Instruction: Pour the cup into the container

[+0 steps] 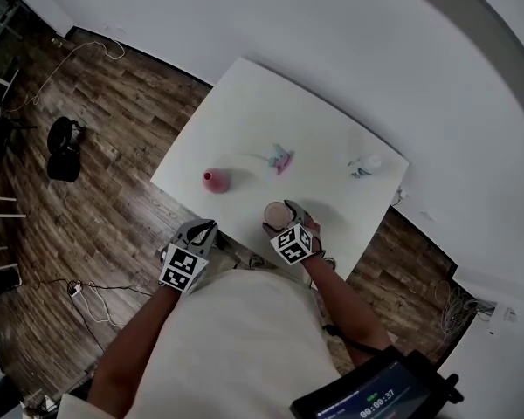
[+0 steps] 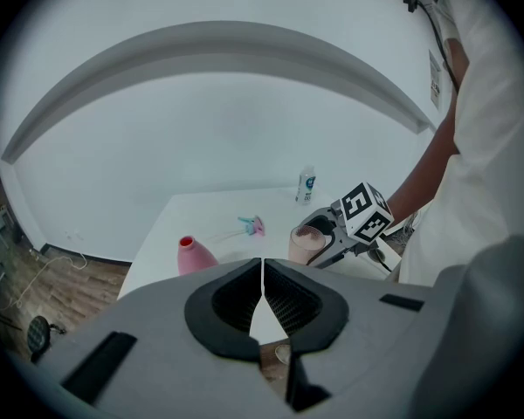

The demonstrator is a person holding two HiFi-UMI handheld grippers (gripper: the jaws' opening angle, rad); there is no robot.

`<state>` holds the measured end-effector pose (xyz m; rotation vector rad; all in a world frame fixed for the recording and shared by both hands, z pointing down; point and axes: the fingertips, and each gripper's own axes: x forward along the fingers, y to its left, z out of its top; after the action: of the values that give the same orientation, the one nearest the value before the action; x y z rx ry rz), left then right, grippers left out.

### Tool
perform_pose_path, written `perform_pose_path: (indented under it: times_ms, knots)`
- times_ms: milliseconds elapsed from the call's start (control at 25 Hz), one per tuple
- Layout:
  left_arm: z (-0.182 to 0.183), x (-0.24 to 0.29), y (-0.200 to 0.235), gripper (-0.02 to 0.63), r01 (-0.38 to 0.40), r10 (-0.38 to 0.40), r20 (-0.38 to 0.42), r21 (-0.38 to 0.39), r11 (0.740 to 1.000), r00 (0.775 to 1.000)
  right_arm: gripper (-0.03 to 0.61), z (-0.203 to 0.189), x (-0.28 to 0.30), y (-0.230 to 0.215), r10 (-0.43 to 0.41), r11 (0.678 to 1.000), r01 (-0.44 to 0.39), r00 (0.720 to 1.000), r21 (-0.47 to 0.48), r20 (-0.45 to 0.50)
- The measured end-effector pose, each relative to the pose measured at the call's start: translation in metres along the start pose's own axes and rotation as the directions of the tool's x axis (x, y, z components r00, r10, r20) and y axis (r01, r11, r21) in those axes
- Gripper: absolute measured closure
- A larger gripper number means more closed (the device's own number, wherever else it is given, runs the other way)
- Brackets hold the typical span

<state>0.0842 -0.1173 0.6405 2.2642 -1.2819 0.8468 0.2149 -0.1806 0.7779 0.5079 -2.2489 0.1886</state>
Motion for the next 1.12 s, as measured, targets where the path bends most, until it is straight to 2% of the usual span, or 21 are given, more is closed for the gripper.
perform_pose_path:
  times_ms: [320, 640, 760, 960, 1120]
  knots:
    - [-0.002, -0.001, -0.004, 0.601, -0.007, 0.007, 0.006, -0.011, 1.0, 1.0, 0.156, -0.004, -0.001, -0.001, 0.003, 1.0, -0.003, 1.0, 0.029, 0.009]
    - [0.001, 0.001, -0.006, 0.601, -0.006, 0.007, 0.024, -0.022, 1.0, 1.0, 0.15, 0.029, -0.025, -0.012, -0.06, 0.998, 0.058, 0.991, 0.019, 0.119]
    - [0.007, -0.001, -0.004, 0.601, -0.019, 0.02, 0.05, -0.021, 1.0, 0.999, 0.152, 0.047, -0.041, -0.017, -0.098, 0.995, 0.098, 0.98, 0.004, 0.175]
    - [0.037, -0.016, 0.01, 0.601, -0.075, 0.079, 0.144, -0.033, 0.997, 0.986, 0.152, 0.085, -0.08, -0.03, -0.128, 0.992, 0.128, 0.953, 0.019, 0.275]
    - [0.058, -0.028, 0.022, 0.601, -0.102, 0.113, 0.206, -0.067, 0.993, 0.972, 0.168, 0.124, -0.119, -0.038, -0.143, 0.989, 0.141, 0.916, 0.033, 0.374]
